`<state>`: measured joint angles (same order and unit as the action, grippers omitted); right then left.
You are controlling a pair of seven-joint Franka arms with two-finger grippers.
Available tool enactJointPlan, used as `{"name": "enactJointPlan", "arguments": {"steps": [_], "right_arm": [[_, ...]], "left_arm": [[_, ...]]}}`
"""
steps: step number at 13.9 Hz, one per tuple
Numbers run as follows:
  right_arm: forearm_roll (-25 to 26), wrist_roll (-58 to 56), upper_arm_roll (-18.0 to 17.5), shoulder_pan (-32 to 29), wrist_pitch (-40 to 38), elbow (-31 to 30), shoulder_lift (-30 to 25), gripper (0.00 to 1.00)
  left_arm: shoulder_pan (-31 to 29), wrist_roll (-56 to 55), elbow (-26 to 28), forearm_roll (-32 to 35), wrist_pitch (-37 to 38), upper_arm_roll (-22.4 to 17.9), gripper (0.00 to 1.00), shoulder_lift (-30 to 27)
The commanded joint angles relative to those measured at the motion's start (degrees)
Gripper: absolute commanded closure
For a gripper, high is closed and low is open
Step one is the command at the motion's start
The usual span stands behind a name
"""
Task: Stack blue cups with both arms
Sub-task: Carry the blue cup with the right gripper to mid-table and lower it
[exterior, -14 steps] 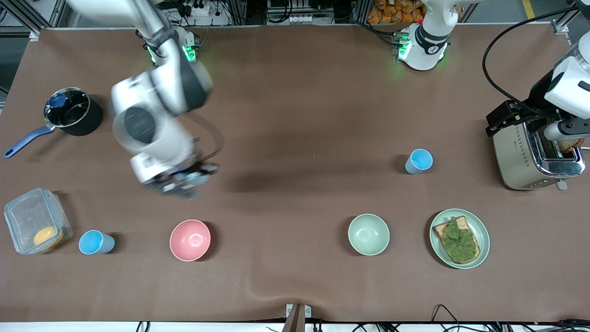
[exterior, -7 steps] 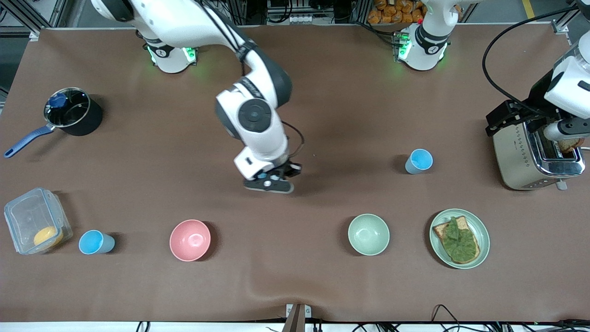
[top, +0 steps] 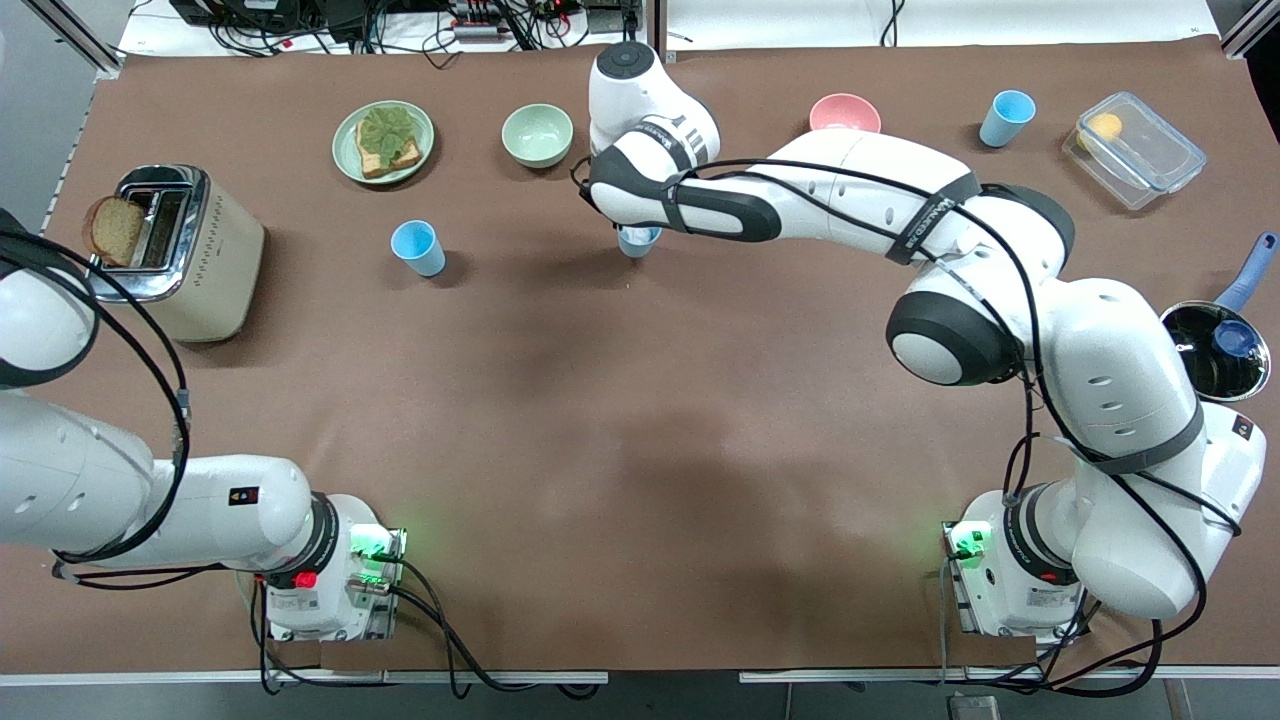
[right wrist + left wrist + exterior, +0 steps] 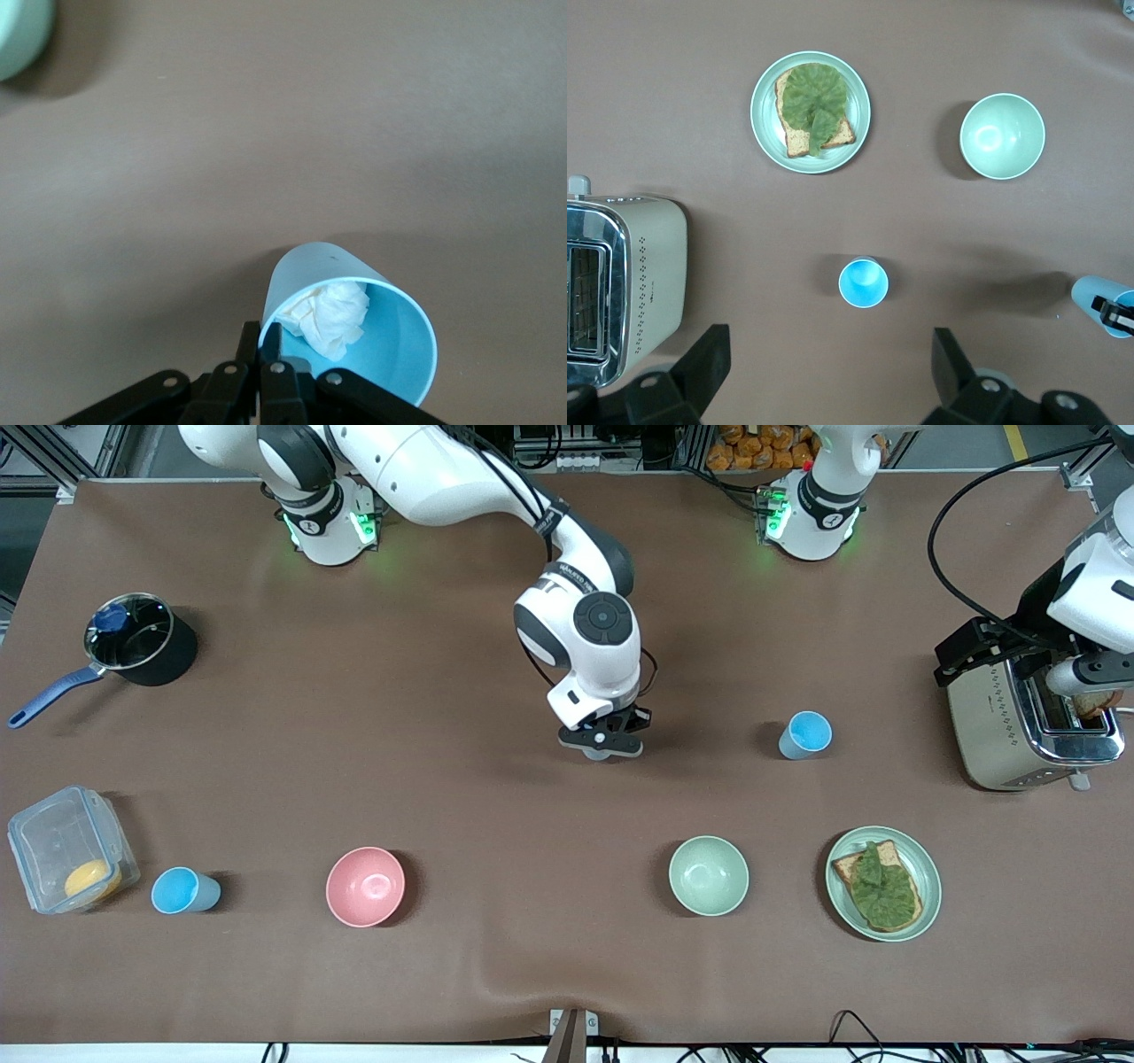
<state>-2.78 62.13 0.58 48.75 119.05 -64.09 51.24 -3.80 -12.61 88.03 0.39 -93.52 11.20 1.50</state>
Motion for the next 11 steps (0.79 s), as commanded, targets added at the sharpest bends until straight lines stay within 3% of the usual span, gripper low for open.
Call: {"name": "enactJointPlan", "arguments": {"steps": [1, 3, 4, 5, 11], "right_arm": [[-0.9, 3.2, 0.2, -0.3, -0.9, 2.7, 2.8, 1.0], [-1.1, 4.1, 0.3, -0.4, -0.9, 2.6, 2.8, 1.0], [-1.7, 5.2, 0.2, -0.8, -0.9, 2.6, 2.8, 0.64], [-1.3, 5.9, 0.3, -0.6, -0.9, 2.6, 2.8, 0.01], [0.9, 1.8, 0.7, -2.9, -4.4, 2.6, -2.5, 0.0]], "left_arm": [[-0.2, -1.3, -0.4, 0.7, 1.0, 0.2, 0.0, -0.4], [-0.2, -1.3, -0.4, 0.7, 1.0, 0.2, 0.0, -0.4], [-0.2, -1.3, -0.4, 0.7, 1.0, 0.2, 0.0, -0.4], [-0.2, -1.3, -0.4, 0.7, 1.0, 0.3, 0.0, -0.4], [-0.2, -1.2, -0.4, 0.7, 1.0, 0.3, 0.0, -0.4]]}}
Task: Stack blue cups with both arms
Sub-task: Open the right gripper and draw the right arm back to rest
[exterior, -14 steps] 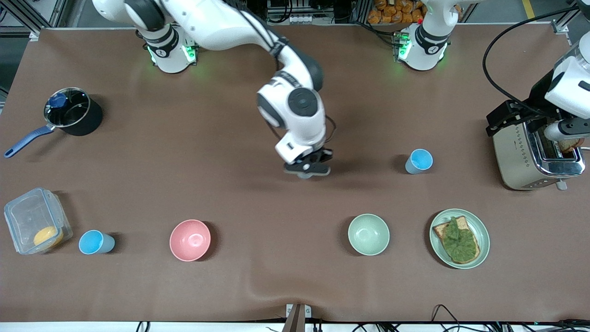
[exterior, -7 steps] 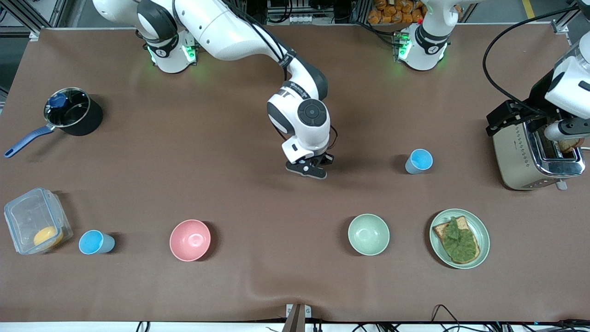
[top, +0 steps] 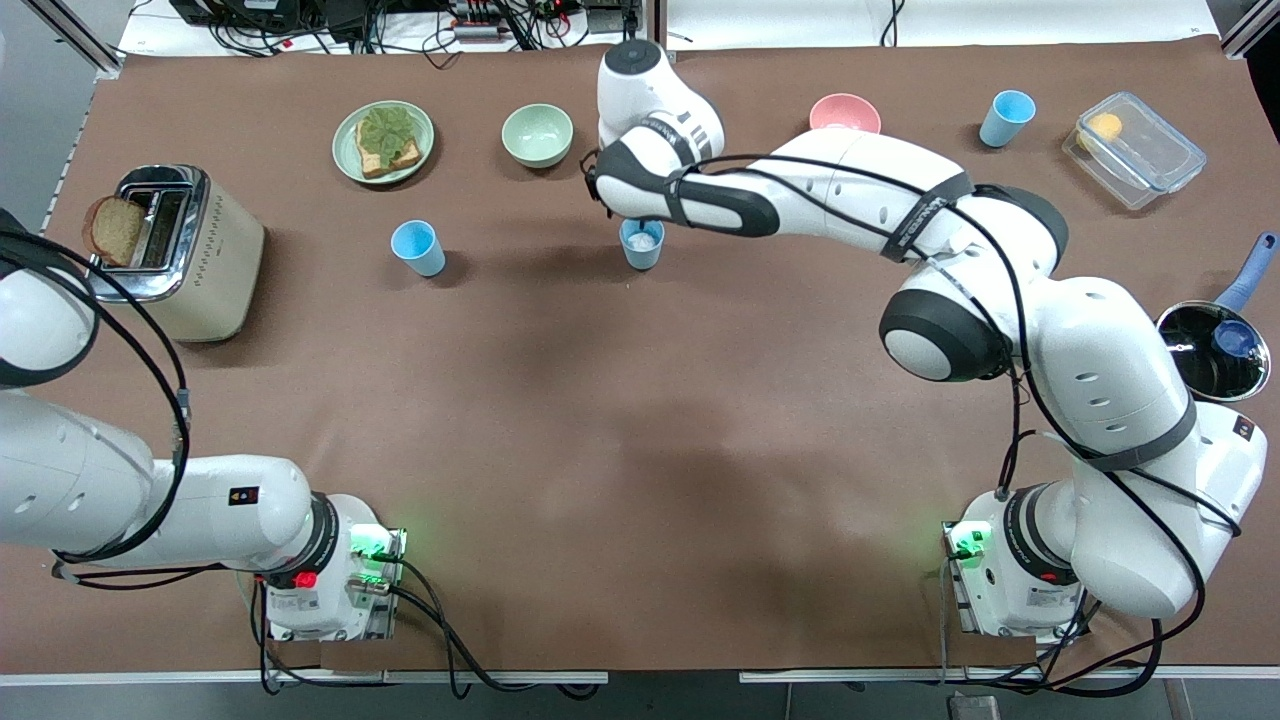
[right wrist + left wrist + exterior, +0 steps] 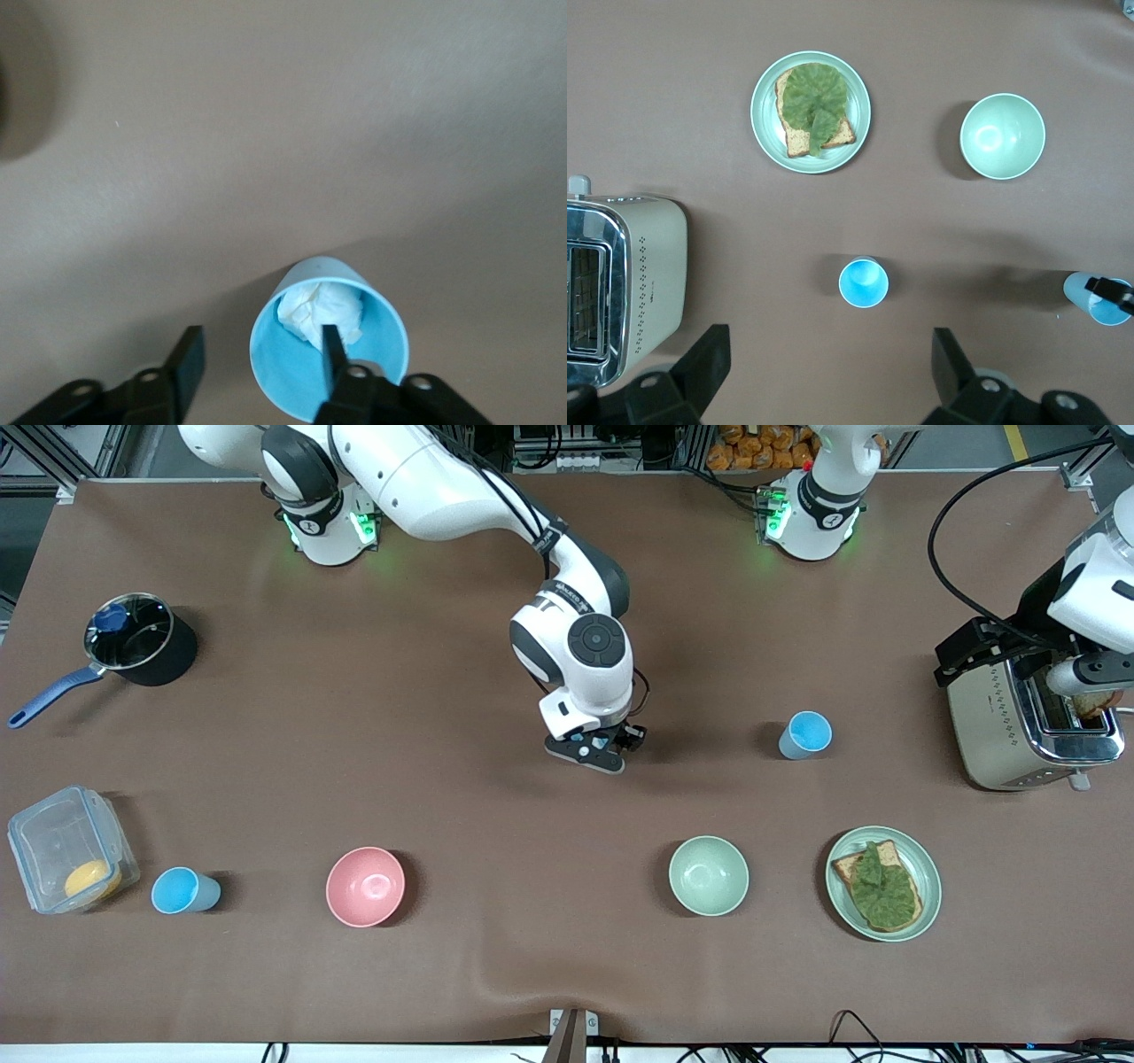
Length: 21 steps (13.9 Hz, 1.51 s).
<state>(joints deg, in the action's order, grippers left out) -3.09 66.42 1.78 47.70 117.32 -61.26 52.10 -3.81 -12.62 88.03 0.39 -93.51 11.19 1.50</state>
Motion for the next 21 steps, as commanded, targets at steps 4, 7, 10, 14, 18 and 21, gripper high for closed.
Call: {"name": "enactJointPlan", "arguments": {"steps": [4, 7, 10, 14, 18, 21], "right_arm": [[1.6, -8.7, -0.6, -8.7, -9.5, -0.4, -9.9, 0.0], [1.6, -24.0, -0.6, -15.7, -11.7, -8.4, -17.3, 0.0], [0.9, -39.5, -0.7, -24.2, -14.0, -15.3, -24.1, 0.0], [1.2, -62.1, -0.6, -36.1, -16.8, -23.5, -30.1, 0.0], [1.5, -63.3, -0.4, -44.4, -18.9, -28.8, -36.6, 0.0], [1.8, -69.2, 0.1, -47.9, -20.2, -32.2, -42.8, 0.0]], "left_arm": [[-0.1, -1.2, -0.4, 0.7, 1.0, 0.3, 0.0, -0.4], [-0.1, -1.3, -0.4, 0.7, 1.3, 0.3, 0.0, -0.4], [-0.1, -1.3, -0.4, 0.7, 1.3, 0.3, 0.0, -0.4], [-0.1, -1.3, -0.5, 0.6, 1.4, 0.3, 0.0, -0.4], [0.1, -1.3, -0.6, 0.5, 1.8, 0.3, 0.0, -0.7], [0.1, -1.3, -0.6, 0.3, 2.1, 1.9, 0.0, -0.8]]}}
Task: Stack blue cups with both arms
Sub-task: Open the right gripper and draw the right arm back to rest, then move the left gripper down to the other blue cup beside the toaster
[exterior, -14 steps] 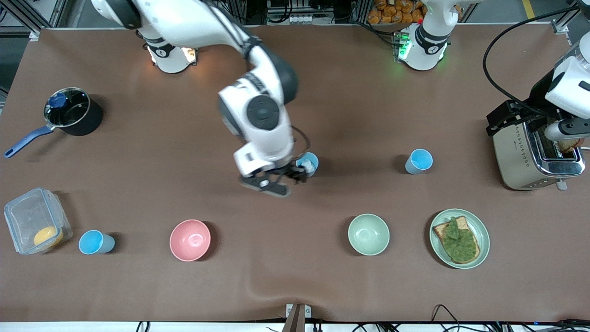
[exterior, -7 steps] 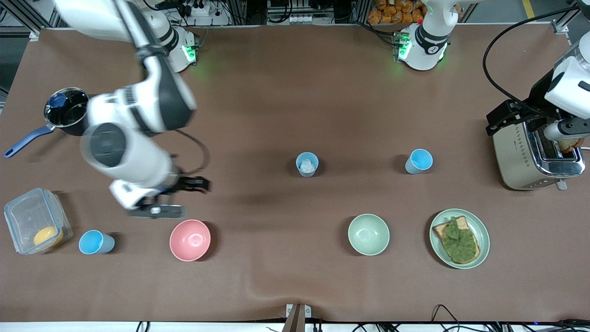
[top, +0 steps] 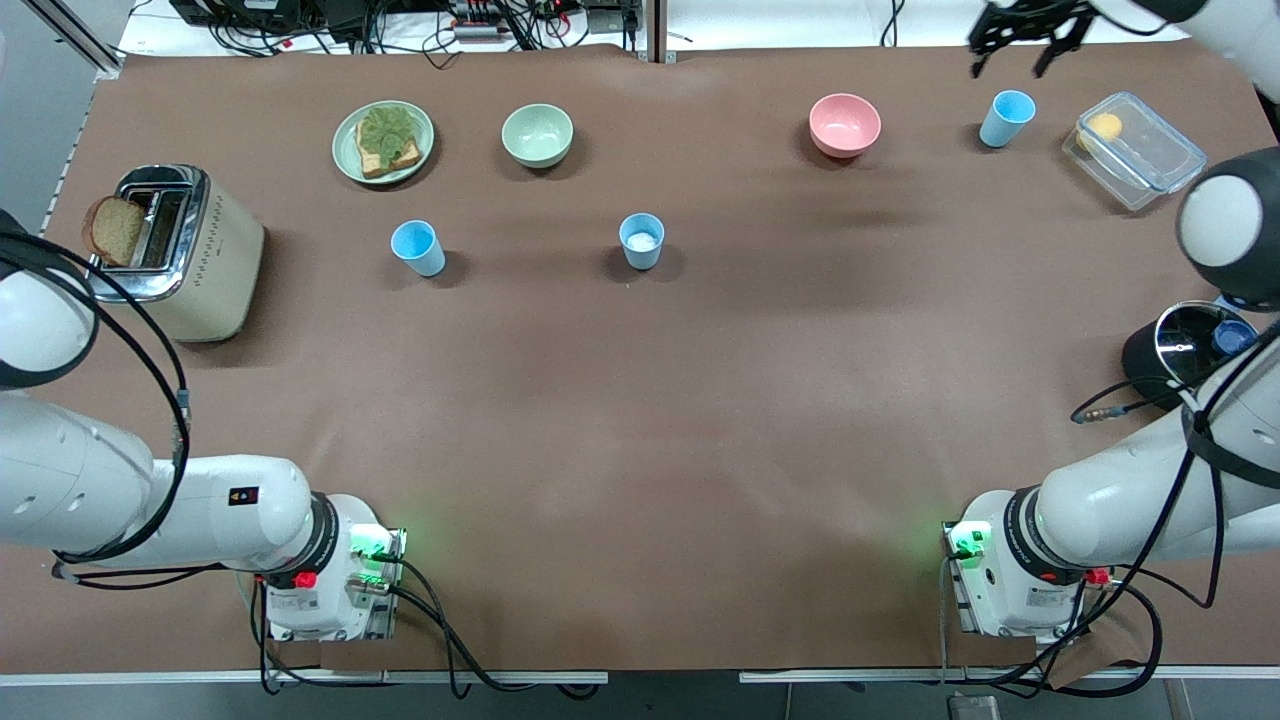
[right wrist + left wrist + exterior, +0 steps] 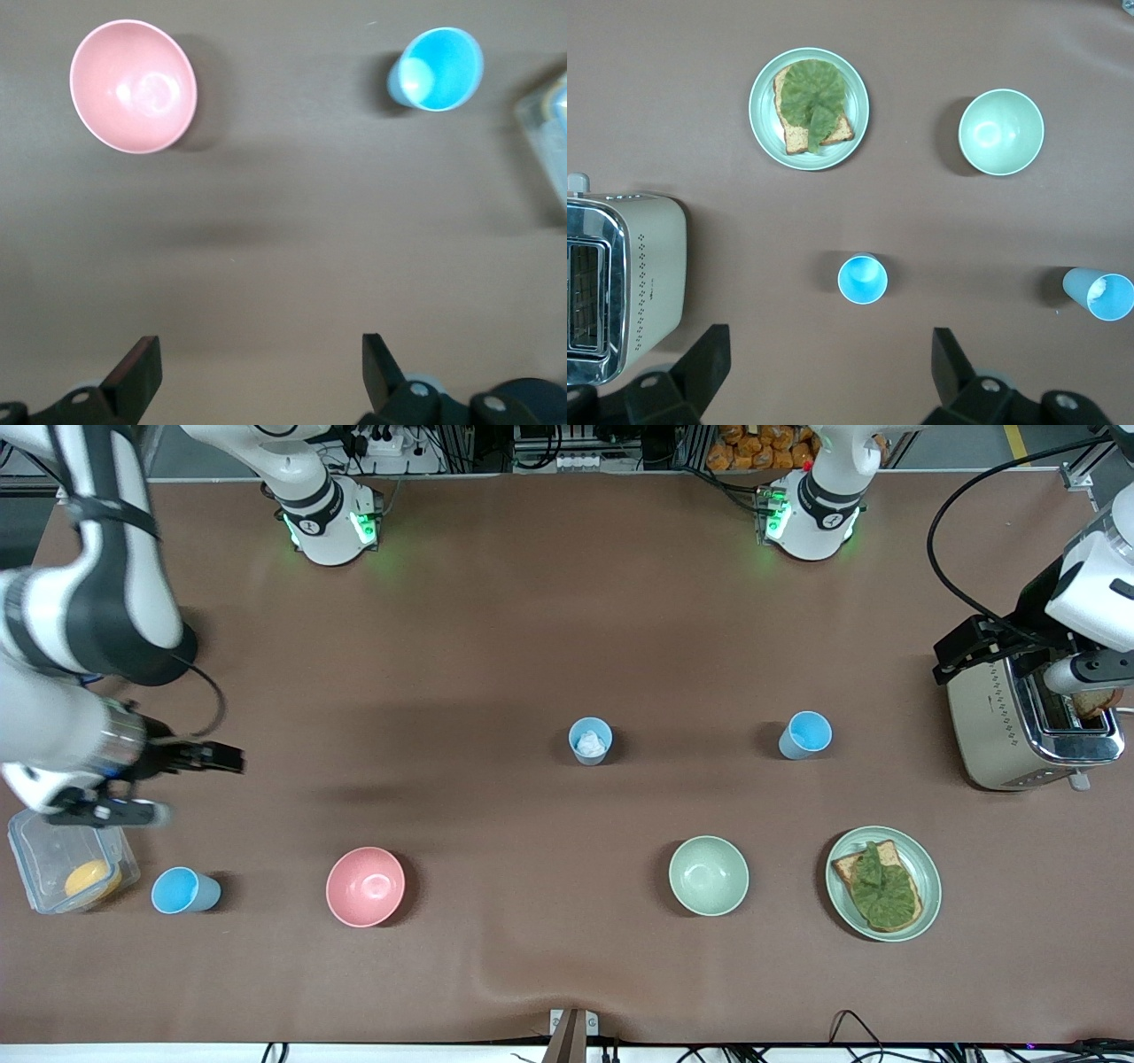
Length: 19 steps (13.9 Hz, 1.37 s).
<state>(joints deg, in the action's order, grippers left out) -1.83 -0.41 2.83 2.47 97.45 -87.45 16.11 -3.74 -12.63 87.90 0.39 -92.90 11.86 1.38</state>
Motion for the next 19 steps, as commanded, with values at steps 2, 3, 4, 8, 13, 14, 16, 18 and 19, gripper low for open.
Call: {"name": "enactJointPlan", "arguments": {"steps": [2, 3, 4, 8, 13, 14, 16, 18, 19], "right_arm": [[0.6, -5.0, -0.7, -4.5, -3.4, -6.0, -8.8, 0.0], [1.0, -5.1, -0.7, -5.0, -6.2, -4.8, -9.4, 0.0], [2.3, -4.8, -0.8, -5.1, -7.4, -4.9, -11.8, 0.0], [3.0, -3.0, -1.1, -4.8, -7.7, -5.4, -16.3, 0.0], [2.2, -2.9, -1.1, -4.9, -7.8, -2.7, -14.2, 0.0], [2.1, -3.0, -1.1, -4.8, -7.8, -1.9, -13.8, 0.0], [2.1, -3.2, -1.1, -4.7, -7.7, -1.8, -13.3, 0.0], [2.2, -3.4, -1.1, -4.7, -7.8, -1.4, -13.1, 0.0], [2.2, -3.3, -1.1, -4.8, -7.8, -1.4, -12.9, 0.0]], "left_arm": [[0.2, -1.3, -0.4, 1.1, 3.3, 2.3, 0.0, -0.8], [0.1, -1.3, -0.5, 2.0, 3.7, 4.1, 0.0, -0.8], [0.1, -1.3, -0.4, 3.9, 3.9, 5.1, 0.0, -0.8], [0.1, -1.2, -0.7, 3.7, 4.1, 5.1, 0.0, -0.5], [7.1, -0.9, -0.3, 3.1, 4.1, -3.3, 0.0, -1.5], [8.0, -1.0, 0.0, 1.6, 4.1, -4.9, 0.0, -1.7], [7.6, -1.1, -0.3, 1.1, 4.1, -5.4, 0.0, -0.9], [7.6, -0.9, -0.6, 1.3, 4.1, -5.4, 0.0, 0.2], [8.0, -1.0, -0.8, 1.2, 4.1, -5.3, 0.0, 0.2]]}}
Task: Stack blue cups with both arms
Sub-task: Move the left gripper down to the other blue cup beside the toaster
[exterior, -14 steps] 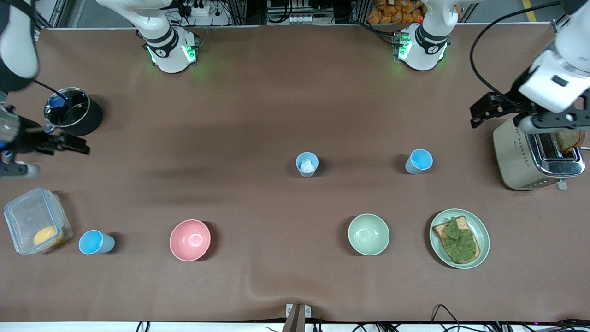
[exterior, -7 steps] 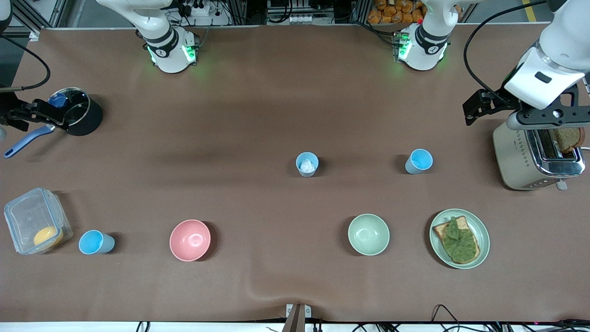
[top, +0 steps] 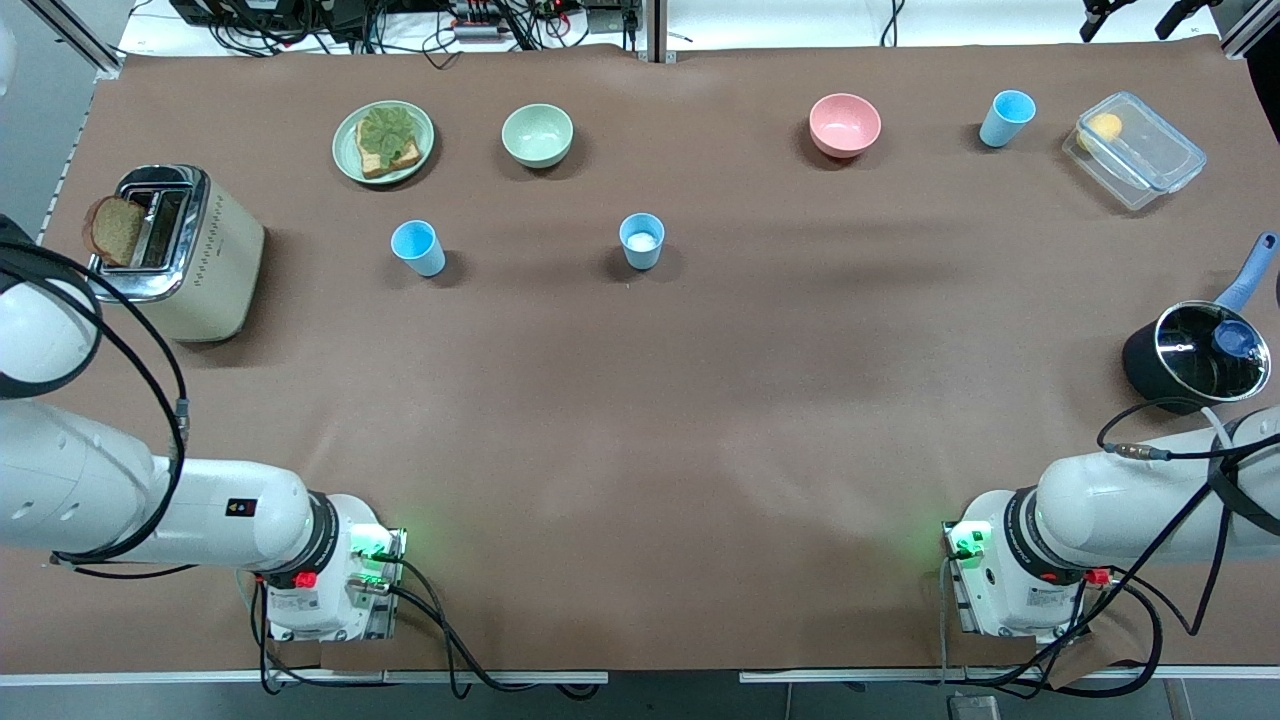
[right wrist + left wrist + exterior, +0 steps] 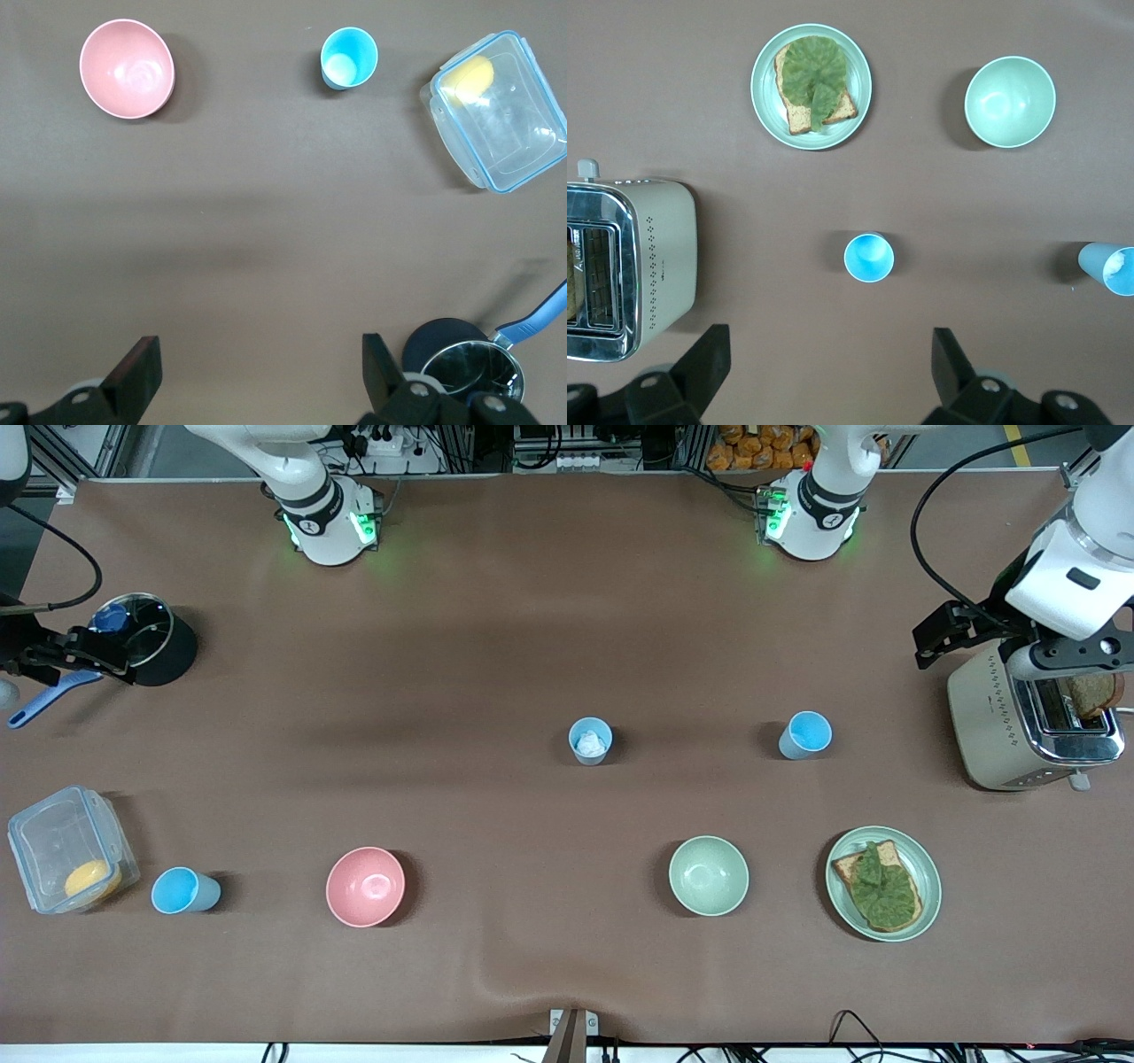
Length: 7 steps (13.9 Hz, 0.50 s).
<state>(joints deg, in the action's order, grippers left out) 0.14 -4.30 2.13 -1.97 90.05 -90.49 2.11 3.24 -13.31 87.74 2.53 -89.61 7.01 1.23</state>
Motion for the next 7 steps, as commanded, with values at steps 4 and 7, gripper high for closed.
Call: {"name": "enactJointPlan", "arguments": {"steps": [4, 7], "right_arm": [[-0.1, 0.4, -0.5, -0.2, -0.5, 1.5, 1.3, 0.0], [-0.1, 0.3, -0.5, -0.4, -0.3, 1.6, 1.3, 0.0]], "left_arm": [[1.2, -0.1, 0.1, -1.0, 0.8, 1.9, 0.0, -0.5], [2.4, -0.3, 0.9, 0.5, 0.7, 2.7, 0.0, -0.4]]}}
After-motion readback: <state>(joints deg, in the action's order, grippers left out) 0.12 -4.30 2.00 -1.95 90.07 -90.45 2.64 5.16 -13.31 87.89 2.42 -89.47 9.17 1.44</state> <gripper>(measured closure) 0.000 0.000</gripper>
